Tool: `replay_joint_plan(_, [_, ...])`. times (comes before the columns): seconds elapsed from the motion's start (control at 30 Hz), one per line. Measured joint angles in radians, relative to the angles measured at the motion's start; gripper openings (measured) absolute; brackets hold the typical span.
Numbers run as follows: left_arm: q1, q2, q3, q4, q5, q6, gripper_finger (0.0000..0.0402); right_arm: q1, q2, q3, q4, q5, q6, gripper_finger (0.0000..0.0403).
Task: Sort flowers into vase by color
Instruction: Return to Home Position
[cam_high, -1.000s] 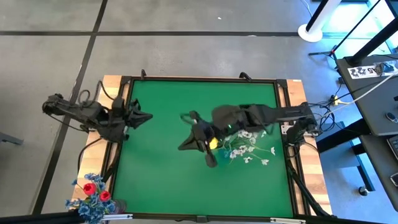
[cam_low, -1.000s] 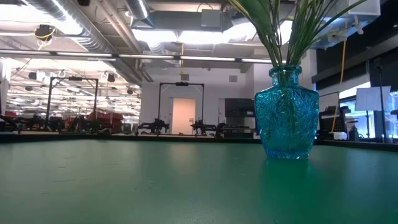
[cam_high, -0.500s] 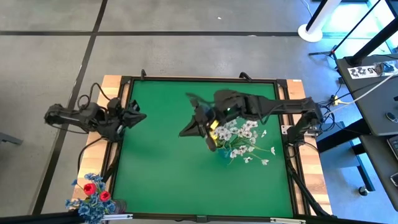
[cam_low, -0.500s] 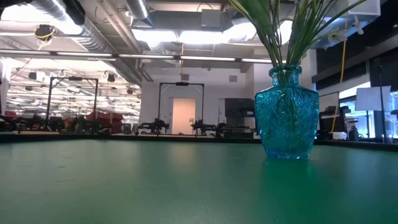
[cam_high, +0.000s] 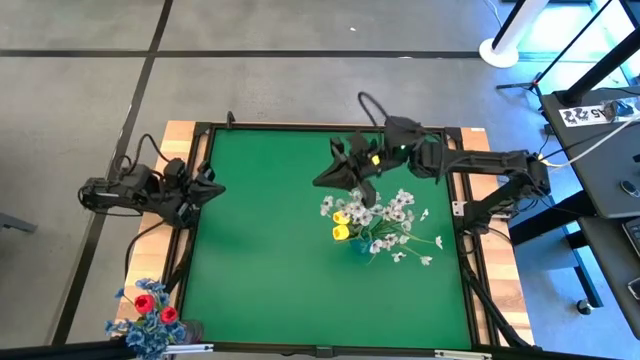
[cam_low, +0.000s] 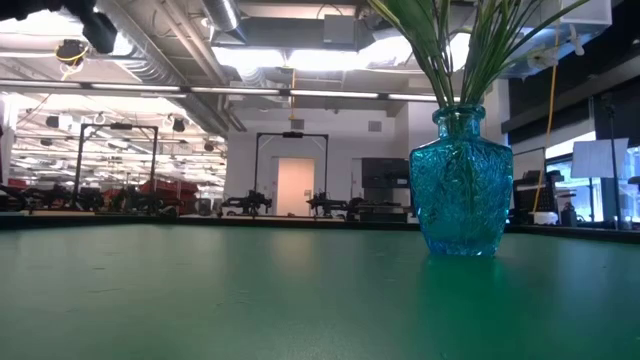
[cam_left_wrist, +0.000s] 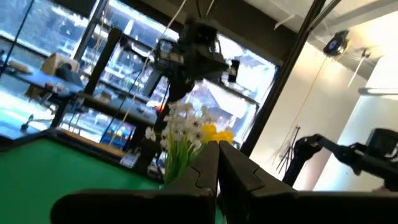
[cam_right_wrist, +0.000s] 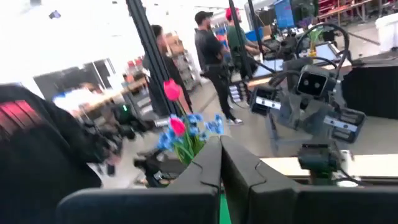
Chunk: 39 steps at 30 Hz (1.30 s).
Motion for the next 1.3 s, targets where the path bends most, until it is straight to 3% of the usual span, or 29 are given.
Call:
replay_joint_plan(0.2, [0.000,0.001,-0.001,-0.034,0.005,-0.001,0.0005,-0.083,0.000,-0.082,0.151,-0.068,0.109,0.0008])
replay_joint_plan(0.5, [0.000,0.001,0.000,-0.015,0.065,-0.009,0.0005,-0.228,0.000,-0.236,0.649,-0.167,0.331,0.0008])
replay_joint_plan(0.83, [0.000,0.001,0.000,-0.047,0.043,-0.009,0.0005,-0.334,0.000,-0.259,0.705,-0.186,0.491,0.0008])
replay_joint_plan(1.1, [0.000,0.001,0.000,-0.081,0.006,-0.033,0.0005,-0.348,0.000,-0.259,0.720,-0.196,0.497,0.0008])
replay_joint_plan(1.3, [0.000,0.001,0.000,-0.078,0.009,-0.035,0.0005,-0.427,0.000,-0.258,0.909,-0.251,0.604,0.0008])
